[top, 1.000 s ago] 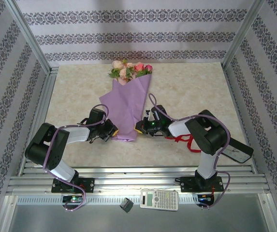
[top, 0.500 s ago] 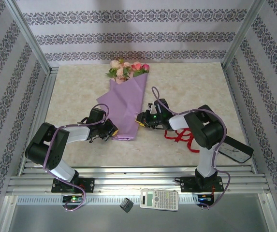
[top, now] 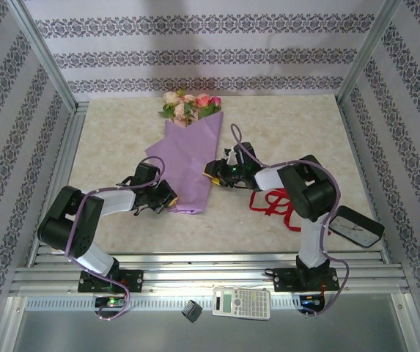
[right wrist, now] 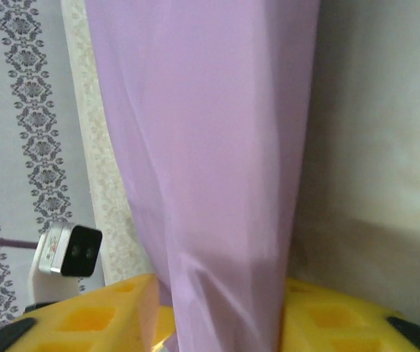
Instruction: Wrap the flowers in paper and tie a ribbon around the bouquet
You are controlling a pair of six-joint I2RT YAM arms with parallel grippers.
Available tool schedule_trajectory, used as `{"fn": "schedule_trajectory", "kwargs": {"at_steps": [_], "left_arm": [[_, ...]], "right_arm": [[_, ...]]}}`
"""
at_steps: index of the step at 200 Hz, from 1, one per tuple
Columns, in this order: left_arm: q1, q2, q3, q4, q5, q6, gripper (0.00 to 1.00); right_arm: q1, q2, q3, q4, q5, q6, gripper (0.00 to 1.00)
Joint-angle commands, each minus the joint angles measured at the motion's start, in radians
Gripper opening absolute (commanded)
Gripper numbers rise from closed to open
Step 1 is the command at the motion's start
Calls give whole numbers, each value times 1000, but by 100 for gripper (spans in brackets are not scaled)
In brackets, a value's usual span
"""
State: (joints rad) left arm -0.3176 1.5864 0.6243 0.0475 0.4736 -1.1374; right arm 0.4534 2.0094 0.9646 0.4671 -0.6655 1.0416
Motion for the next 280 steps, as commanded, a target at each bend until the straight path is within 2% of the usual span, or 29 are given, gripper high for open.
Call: {"fn": "schedule_trajectory", "kwargs": {"at_steps": [1, 17, 29, 40, 55, 60, 77, 98, 104, 113, 122, 132, 141, 158, 172, 179, 186, 193, 202, 206, 226, 238, 250, 262, 280], "left_arm": [[21, 11, -17, -179, -61, 33, 0], [21, 9, -15, -188, -65, 39, 0], [23, 8, -16, -194, -69, 43, 0], [24, 7, -16, -195, -66, 46, 0], [24, 3, -19, -199, -65, 50, 0], [25, 2, -20, -201, -64, 52, 0], [27, 3, -19, -204, -62, 61, 0], [31, 5, -15, -213, -56, 71, 0], [31, 6, -14, -215, -56, 74, 0], [33, 9, -11, -220, -54, 79, 0], [36, 10, -10, -226, -51, 85, 0], [39, 11, -6, -231, -49, 91, 0], [42, 12, -3, -234, -46, 95, 0], [46, 15, -3, -234, -41, 103, 0], [47, 20, 3, -234, -33, 105, 0], [49, 23, 5, -235, -31, 109, 0], [48, 26, 9, -237, -28, 113, 0], [49, 28, 10, -239, -26, 115, 0], [50, 30, 11, -239, -22, 117, 0], [50, 32, 12, -237, -22, 115, 0], [50, 41, 12, -229, -8, 118, 0], [51, 43, 15, -228, 0, 119, 0], [52, 48, 17, -223, 8, 121, 0], [51, 54, 24, -223, 19, 124, 0], [52, 66, 32, -223, 32, 129, 0]], "right_arm": [[-8, 44, 42, -25, 21, -15, 28], [-14, 50, 43, -25, 35, -13, 7], [-19, 41, 34, -22, 48, -12, 0], [-22, 33, 33, -19, 50, -15, 3], [-28, 35, 44, -17, 46, -15, 31], [-30, 39, 53, -20, 44, -14, 37], [-35, 65, 87, -18, 43, 0, 43], [-40, 100, 140, -32, 51, 13, 42], [-42, 111, 155, -35, 57, 19, 39], [-46, 124, 169, -38, 65, 27, 26], [-52, 131, 175, -34, 77, 34, 9], [-59, 134, 177, -30, 89, 42, 3], [-63, 136, 183, -30, 97, 46, 5], [-71, 151, 211, -36, 105, 51, 33], [-75, 171, 247, -49, 111, 56, 40], [-79, 187, 265, -57, 117, 61, 40], [-83, 197, 281, -60, 125, 68, 35], [-88, 210, 294, -61, 133, 77, 25], [-94, 223, 308, -58, 141, 91, 4], [-98, 228, 316, -57, 146, 98, 0], [-112, 247, 351, -62, 157, 114, 0], [-118, 260, 381, -76, 157, 118, 24], [-122, 280, 420, -85, 156, 129, 32], [-122, 305, 462, -99, 155, 143, 31], [-127, 339, 512, -99, 167, 176, 19]]}}
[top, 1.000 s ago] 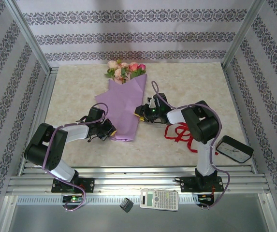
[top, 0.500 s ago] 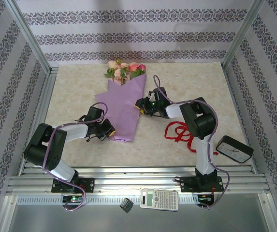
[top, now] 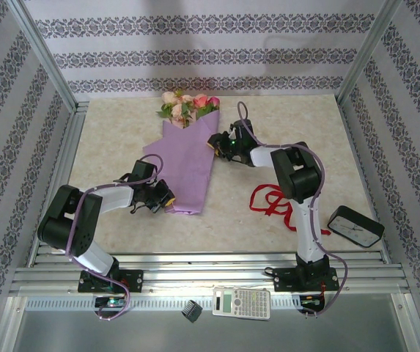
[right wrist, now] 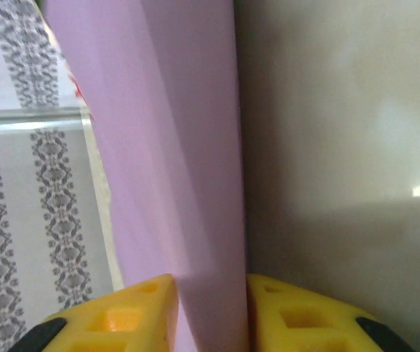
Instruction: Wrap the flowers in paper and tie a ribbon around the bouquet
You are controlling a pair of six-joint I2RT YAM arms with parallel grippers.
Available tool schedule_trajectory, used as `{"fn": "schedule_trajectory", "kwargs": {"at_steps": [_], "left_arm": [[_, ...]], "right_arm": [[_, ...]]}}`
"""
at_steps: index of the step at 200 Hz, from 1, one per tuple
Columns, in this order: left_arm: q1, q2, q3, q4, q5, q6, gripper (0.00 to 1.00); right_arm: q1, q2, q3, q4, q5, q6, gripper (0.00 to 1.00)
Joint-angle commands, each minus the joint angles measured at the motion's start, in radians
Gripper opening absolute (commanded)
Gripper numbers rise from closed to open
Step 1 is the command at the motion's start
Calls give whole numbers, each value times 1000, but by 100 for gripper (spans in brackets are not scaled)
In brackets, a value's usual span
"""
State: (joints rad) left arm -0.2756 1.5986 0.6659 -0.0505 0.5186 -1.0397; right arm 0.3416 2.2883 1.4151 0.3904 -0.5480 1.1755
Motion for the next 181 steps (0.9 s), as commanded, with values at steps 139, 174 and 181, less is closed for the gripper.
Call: {"fn": "schedule_trajectory", "kwargs": {"at_steps": [139, 174, 181], "left_arm": [[16, 52, -33, -117, 7, 35, 0], [15, 58, -17, -133, 6, 46, 0], [16, 60, -14, -137, 5, 47, 0]], "right_arm": [[-63, 323, 524, -156, 77, 93, 26], [-65, 391, 635, -180, 78, 114, 22], [-65, 402, 651, -182, 79, 117, 11]]}}
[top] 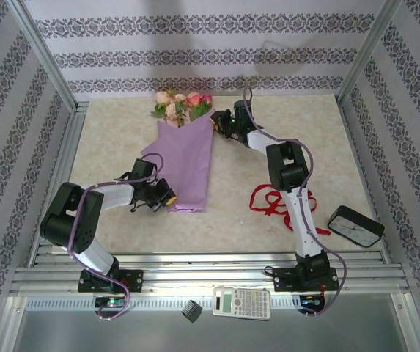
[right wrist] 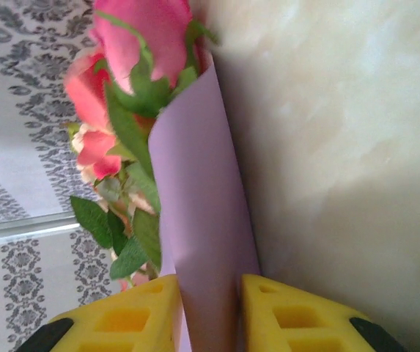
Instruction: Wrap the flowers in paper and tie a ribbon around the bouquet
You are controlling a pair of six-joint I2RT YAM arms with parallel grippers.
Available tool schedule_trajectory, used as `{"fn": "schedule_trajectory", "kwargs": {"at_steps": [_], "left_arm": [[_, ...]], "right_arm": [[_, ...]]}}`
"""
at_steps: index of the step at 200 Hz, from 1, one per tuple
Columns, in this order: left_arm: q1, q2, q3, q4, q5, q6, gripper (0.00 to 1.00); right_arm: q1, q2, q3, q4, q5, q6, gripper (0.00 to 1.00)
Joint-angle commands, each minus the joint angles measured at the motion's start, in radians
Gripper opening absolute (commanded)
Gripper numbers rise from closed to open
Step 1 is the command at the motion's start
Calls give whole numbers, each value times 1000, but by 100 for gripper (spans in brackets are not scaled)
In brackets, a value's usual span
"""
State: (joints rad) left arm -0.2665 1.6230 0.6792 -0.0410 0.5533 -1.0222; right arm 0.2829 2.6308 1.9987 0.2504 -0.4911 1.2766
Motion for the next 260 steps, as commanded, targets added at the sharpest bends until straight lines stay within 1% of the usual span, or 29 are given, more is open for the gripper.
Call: {"fn": "schedule_trajectory", "kwargs": {"at_steps": [1, 10, 40, 43, 51, 55, 59, 64, 71, 91, 95, 101, 111, 121, 127, 134, 148, 171, 186, 207, 246, 260], "left_arm": [[7, 36, -26, -146, -29, 30, 0], [7, 38, -20, -152, -32, 33, 0], [9, 43, -14, -155, -31, 31, 0], [7, 44, -14, -155, -32, 31, 0], [9, 47, -11, -151, -29, 32, 0], [8, 51, -8, -149, -26, 30, 0], [8, 55, -6, -147, -25, 30, 0], [7, 60, -2, -146, -22, 31, 0], [9, 69, 8, -145, -20, 33, 0], [8, 78, 38, -152, -19, 29, 0], [8, 75, 43, -157, -22, 26, 4], [8, 67, 51, -162, -26, 22, 13], [8, 46, 68, -177, -33, 16, 28], [6, 22, 88, -197, -35, 13, 40], [7, 6, 103, -217, -39, 11, 45], [7, -12, 121, -243, -44, 14, 51], [7, -48, 152, -308, -61, 16, 59], [6, -111, 175, -353, -66, 3, 62], [6, -137, 188, -366, -52, -1, 62], [3, -148, 200, -381, -32, -1, 62], [-5, -154, 233, -389, -8, 6, 61], [-6, -156, 243, -385, -4, 4, 61]], "right_arm": [[-6, 61, 69, -42, 23, 18, 10], [-8, 67, 79, -44, 30, 21, 0], [-21, 49, 76, -41, 59, 12, 0], [-24, 42, 73, -42, 61, 9, 6], [-32, 18, 62, -64, 64, -8, 29], [-36, 1, 52, -79, 69, -22, 37], [-43, -19, 37, -94, 75, -33, 43], [-50, -47, 20, -120, 85, -51, 48], [-61, -87, -17, -172, 102, -79, 50], [-98, -263, -154, -379, 186, -158, 49], [-105, -303, -184, -425, 209, -176, 48], [-112, -360, -228, -509, 251, -205, 47], [-120, -462, -319, -581, 286, -255, 43], [-120, -565, -418, -657, 340, -293, 37], [-120, -620, -472, -714, 370, -311, 34], [-118, -686, -535, -768, 397, -336, 34], [-106, -792, -645, -864, 432, -366, 35], [-58, -923, -809, -940, 445, -397, 37], [-14, -960, -888, -927, 432, -386, 39], [21, -940, -923, -924, 437, -355, 39], [20, -868, -919, -903, 446, -317, 38], [18, -832, -912, -873, 439, -311, 36]]}}
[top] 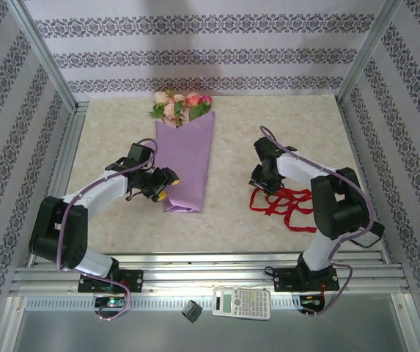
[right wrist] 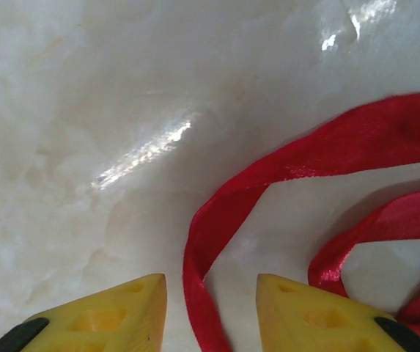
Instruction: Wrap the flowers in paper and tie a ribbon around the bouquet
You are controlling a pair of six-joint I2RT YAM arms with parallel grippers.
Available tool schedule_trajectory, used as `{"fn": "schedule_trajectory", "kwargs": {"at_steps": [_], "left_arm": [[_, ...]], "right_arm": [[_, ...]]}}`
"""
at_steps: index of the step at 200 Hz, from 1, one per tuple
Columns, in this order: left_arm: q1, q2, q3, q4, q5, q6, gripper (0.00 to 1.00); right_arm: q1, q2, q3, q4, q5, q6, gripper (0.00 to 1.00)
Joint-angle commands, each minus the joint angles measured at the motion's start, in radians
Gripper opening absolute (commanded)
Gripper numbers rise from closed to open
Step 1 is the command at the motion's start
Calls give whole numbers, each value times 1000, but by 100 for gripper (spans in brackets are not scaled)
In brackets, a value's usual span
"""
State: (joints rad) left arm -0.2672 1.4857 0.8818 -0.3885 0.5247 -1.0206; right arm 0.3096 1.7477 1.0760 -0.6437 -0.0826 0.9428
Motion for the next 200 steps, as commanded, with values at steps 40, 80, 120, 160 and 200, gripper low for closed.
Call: {"fn": "schedule_trajectory", "kwargs": {"at_steps": [40, 80, 120, 160, 200], "left_arm": [[-6, -43, 57, -46, 25, 3, 60], [-6, -74, 63, -50, 16, -6, 60], [-3, -69, 58, -31, -5, -15, 61], [4, -61, 75, -8, -17, -34, 61], [5, -63, 121, 3, 2, -42, 63]], "right_arm": [[2, 162, 104, 38, 21, -9, 0], [75, -20, 199, 49, 115, -124, 0], [137, -151, 317, 115, 101, -220, 0], [171, -192, 394, 185, 27, -241, 0], [192, -194, 385, 268, -47, -229, 0]]}}
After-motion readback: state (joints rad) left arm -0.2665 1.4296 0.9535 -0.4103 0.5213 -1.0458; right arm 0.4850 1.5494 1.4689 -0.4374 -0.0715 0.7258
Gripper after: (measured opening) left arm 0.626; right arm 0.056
